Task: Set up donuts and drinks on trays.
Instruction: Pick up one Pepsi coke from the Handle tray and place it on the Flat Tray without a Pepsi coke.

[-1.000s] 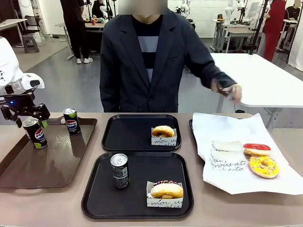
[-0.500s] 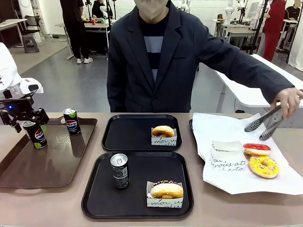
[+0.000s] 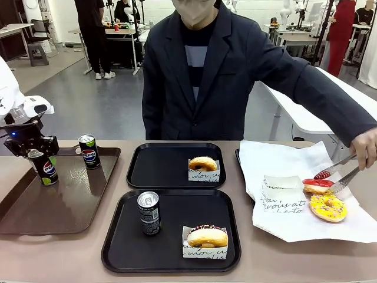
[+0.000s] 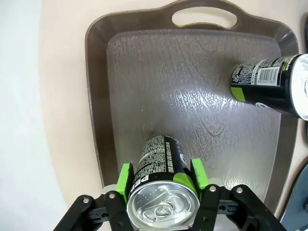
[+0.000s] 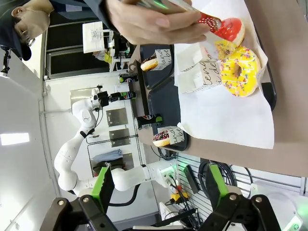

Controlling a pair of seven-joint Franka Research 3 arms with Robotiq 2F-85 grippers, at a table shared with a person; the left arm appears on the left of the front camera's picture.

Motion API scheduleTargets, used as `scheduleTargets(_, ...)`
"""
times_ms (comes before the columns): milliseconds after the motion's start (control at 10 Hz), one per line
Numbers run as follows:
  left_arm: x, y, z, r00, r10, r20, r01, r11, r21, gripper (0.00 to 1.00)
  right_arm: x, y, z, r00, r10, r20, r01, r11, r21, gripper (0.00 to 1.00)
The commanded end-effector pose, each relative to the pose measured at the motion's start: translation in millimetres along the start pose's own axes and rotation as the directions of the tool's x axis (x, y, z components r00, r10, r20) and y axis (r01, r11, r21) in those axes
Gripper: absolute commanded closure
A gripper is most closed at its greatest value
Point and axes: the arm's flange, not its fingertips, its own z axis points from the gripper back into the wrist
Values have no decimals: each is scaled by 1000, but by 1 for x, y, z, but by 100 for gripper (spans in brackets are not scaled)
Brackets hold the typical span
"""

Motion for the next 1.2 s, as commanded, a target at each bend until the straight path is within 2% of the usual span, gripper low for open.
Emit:
scheduleTargets(0, -6, 5, 0, 999, -12, 31, 12, 1000, -21, 100, 1, 1, -2, 1000, 17, 13, -17, 999, 32, 0)
scheduleTargets(200, -6, 6, 1, 1000, -18, 24, 18, 1000, -21, 98, 1, 1, -2, 1000, 17, 13, -17, 999, 32, 0)
scheduleTargets(400, -3, 2, 15, 999, -34, -2, 34, 999, -28, 100, 1, 1, -2, 1000, 17, 13, -17, 999, 32, 0)
scheduleTargets(600, -18, -16, 64, 1000, 6, -12, -7, 1000, -10, 100, 1, 1, -2, 1000, 17, 13, -17, 999, 32, 0)
scheduleTargets(800, -48, -37, 125, 999, -29, 20, 29, 1000, 6, 100, 1, 1, -2, 1000, 17, 13, -17, 999, 32, 0)
scheduleTargets(900, -56, -42, 141, 998, -36, 46, 36, 999, 9, 100, 1, 1, -2, 1000, 17, 13, -17, 999, 32, 0)
scheduleTargets(1100, -58, -34, 143, 998, -25, 56, 24, 999, 22, 100, 1, 1, -2, 1000, 17, 13, -17, 999, 32, 0)
